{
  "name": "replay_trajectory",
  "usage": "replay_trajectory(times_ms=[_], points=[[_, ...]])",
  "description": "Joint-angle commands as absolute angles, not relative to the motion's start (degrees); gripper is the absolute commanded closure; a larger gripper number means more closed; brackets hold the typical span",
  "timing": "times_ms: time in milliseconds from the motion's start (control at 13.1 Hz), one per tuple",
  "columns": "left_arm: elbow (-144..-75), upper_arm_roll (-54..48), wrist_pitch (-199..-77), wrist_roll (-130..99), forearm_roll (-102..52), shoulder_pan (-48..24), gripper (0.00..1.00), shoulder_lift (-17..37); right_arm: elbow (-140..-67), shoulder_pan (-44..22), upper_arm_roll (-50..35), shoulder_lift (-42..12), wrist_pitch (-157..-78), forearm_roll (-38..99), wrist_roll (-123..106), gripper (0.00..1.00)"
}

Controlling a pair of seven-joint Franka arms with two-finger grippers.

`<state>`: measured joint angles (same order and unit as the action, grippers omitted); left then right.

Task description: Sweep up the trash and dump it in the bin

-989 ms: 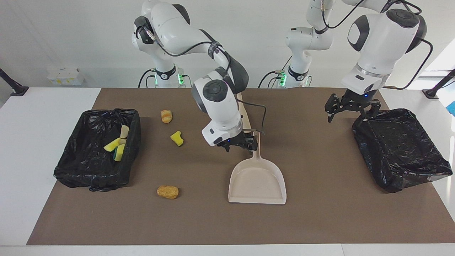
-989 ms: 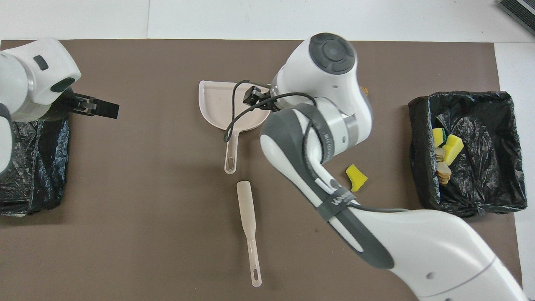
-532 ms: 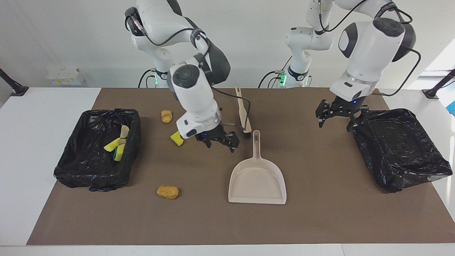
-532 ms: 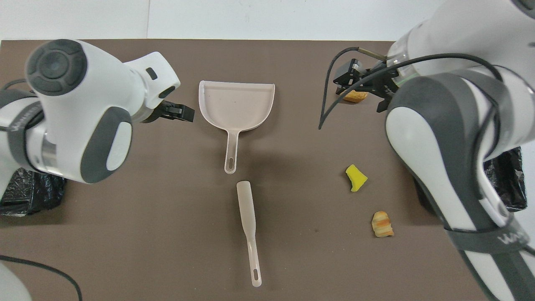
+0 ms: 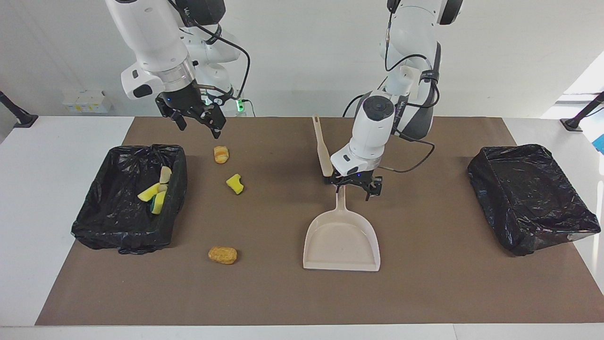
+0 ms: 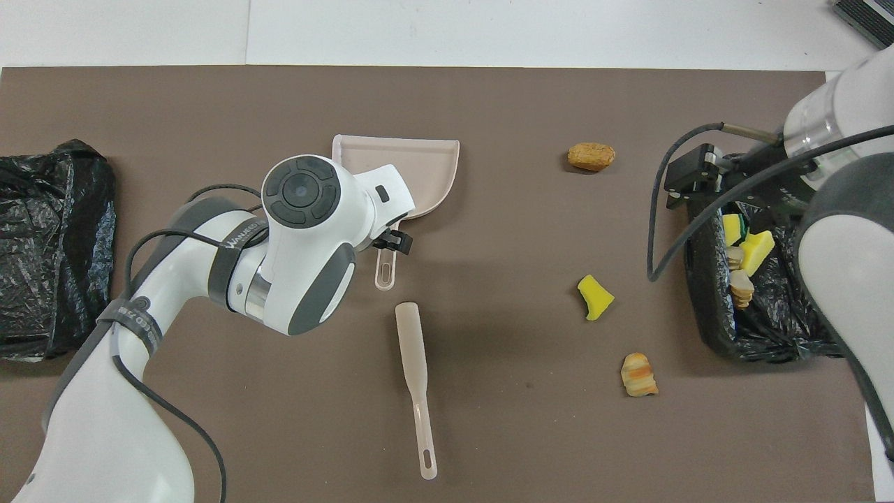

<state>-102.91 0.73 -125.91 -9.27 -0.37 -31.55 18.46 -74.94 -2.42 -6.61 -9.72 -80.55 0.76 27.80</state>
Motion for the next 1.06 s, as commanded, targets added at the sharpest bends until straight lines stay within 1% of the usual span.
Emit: replay_trajectory(times_ms=[0,76,152,228,304,532,837,913,989], points=[[-107.7,1.4,-129.6,-13.6,0.3,-34.4,0.00,16.4,-81.9,1.3,-7.0,-5.3,-81.4,0.3,21.5,0.00],[-107.8,1.5,-129.9,-13.6,0.3,-34.5,0.00,16.3,-85.0,1.9,-6.9,-3.6,-82.4,0.3,19.3,0.00],[-107.8,1.4,-129.9,-13.7,0.2,-34.6,0.04,16.3,-87.9,2.6,-6.9,-1.9,-83.6,0.3,18.9,0.00],[-107.8,1.4,-129.7,-13.7,0.2,-34.7,0.19,16.2,-89.9,2.7,-6.9,-0.7,-83.9,0.3,18.7,0.00],[-107.8,1.4,-129.6,-13.6,0.2,-34.7,0.27,16.2,-91.4,2.7,-6.9,0.3,-84.0,0.3,18.7,0.00],[-108.4,1.3,-129.6,-13.3,0.1,-34.6,0.27,16.1,-96.6,2.6,-6.9,3.4,-86.4,0.3,18.7,0.00],[-109.1,1.2,-129.6,-13.5,-0.1,-34.6,0.33,15.6,-94.0,3.9,-6.9,2.4,-85.3,0.2,18.3,0.00],[-109.0,1.3,-129.6,-13.5,-0.7,-34.6,0.40,15.7,-93.6,4.1,-6.9,2.3,-84.6,0.0,18.1,0.00],[-109.0,1.3,-129.2,-13.4,-1.0,-34.6,0.53,15.6,-93.5,4.2,-6.9,2.3,-84.6,-0.3,18.0,0.00]])
